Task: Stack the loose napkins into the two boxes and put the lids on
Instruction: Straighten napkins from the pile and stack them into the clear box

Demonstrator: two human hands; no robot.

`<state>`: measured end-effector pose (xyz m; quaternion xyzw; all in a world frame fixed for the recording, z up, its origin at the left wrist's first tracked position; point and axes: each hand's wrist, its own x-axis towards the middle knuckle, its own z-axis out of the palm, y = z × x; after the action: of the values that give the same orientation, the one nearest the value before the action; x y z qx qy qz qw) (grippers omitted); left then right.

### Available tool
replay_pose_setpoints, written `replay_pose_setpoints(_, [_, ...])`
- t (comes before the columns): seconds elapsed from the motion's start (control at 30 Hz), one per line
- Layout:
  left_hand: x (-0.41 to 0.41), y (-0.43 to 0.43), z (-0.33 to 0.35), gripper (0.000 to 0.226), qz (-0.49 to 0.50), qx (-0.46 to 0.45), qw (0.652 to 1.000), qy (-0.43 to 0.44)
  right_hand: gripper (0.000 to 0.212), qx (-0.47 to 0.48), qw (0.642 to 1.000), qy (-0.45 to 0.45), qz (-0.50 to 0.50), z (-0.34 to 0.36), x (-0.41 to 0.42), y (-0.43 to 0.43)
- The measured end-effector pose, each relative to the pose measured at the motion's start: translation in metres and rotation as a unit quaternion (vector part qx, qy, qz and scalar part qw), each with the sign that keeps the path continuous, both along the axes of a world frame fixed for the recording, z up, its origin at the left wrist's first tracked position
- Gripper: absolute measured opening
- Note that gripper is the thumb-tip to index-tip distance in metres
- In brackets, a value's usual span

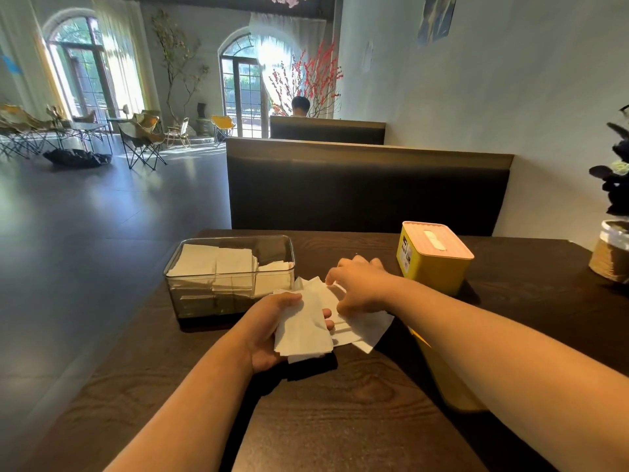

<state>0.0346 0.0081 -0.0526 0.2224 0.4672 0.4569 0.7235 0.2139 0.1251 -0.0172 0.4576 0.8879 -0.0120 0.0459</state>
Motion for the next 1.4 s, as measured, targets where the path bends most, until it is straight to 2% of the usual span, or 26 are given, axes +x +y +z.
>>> replay_pose_setpoints(0.1, [0.0, -0.001, 0.0, 0.037, 0.018, 0.014, 0.999, 0.027, 0.041, -0.051, 0.997, 0.041, 0.043, 0.008, -0.007, -0.003])
replay_pose_setpoints(0.17, [0.0, -0.002, 0.0, 0.034, 0.028, 0.013, 0.999, 0.042, 0.04, -0.073, 0.994, 0.029, 0.08, 0.012, -0.004, -0.009])
replay_pose_setpoints(0.27, [-0.001, -0.001, 0.001, 0.036, 0.036, 0.014, 0.998, 0.051, 0.06, -0.094, 0.988, -0.057, 0.111, 0.013, 0.005, -0.017])
replay_pose_setpoints(0.33, [-0.002, 0.0, 0.001, 0.038, 0.035, 0.012, 0.998, 0.052, 0.075, -0.115, 0.984, -0.078, 0.115, 0.014, 0.012, -0.022])
replay_pose_setpoints(0.47, [-0.002, 0.001, 0.001, 0.039, 0.032, 0.001, 0.998, 0.061, 0.081, -0.114, 0.982, -0.086, 0.121, 0.015, 0.017, -0.026])
replay_pose_setpoints(0.6, [0.0, -0.001, 0.003, 0.029, 0.036, 0.003, 0.997, 0.071, 0.066, -0.046, 0.982, -0.102, 0.151, 0.01, 0.018, -0.031])
replay_pose_setpoints(0.73, [0.0, -0.003, 0.005, 0.032, 0.04, 0.005, 0.997, 0.068, 0.04, 0.012, 0.978, -0.099, 0.185, 0.003, 0.023, -0.037])
replay_pose_setpoints(0.87, [-0.001, -0.004, 0.005, 0.041, 0.041, 0.008, 0.997, 0.069, 0.026, 0.038, 0.984, -0.023, 0.173, -0.003, 0.033, -0.036])
replay_pose_setpoints(0.93, [0.0, -0.005, 0.005, 0.043, 0.039, 0.012, 0.997, 0.059, 0.017, -0.002, 0.991, 0.074, 0.109, -0.001, 0.04, -0.035])
replay_pose_setpoints(1.0, [0.0, -0.006, 0.006, 0.04, 0.034, 0.014, 0.997, 0.062, 0.009, -0.053, 0.979, 0.193, 0.045, 0.003, 0.045, -0.034])
replay_pose_setpoints(1.07, [0.001, -0.006, 0.006, 0.036, 0.032, 0.014, 0.998, 0.059, 0.011, -0.083, 0.952, 0.295, -0.013, 0.009, 0.048, -0.032])
replay_pose_setpoints(1.13, [0.001, -0.006, 0.007, 0.035, 0.034, 0.009, 0.998, 0.055, 0.015, -0.159, 0.894, 0.41, -0.089, 0.018, 0.047, -0.031])
replay_pose_setpoints(1.23, [0.002, -0.006, 0.006, 0.033, 0.032, 0.018, 0.998, 0.059, 0.02, -0.335, 0.735, 0.551, -0.207, 0.029, 0.048, -0.038])
replay_pose_setpoints(1.3, [0.002, -0.005, 0.005, 0.03, 0.037, 0.018, 0.997, 0.067, 0.03, -0.402, 0.628, 0.618, -0.248, 0.025, 0.052, -0.041])
replay_pose_setpoints(1.37, [0.002, -0.006, 0.006, 0.025, 0.034, 0.02, 0.997, 0.073, 0.048, -0.449, 0.546, 0.654, -0.27, 0.014, 0.055, -0.04])
replay_pose_setpoints(1.4, [0.003, -0.007, 0.007, 0.024, 0.032, 0.021, 0.997, 0.072, 0.058, -0.466, 0.524, 0.656, -0.28, 0.008, 0.055, -0.041])
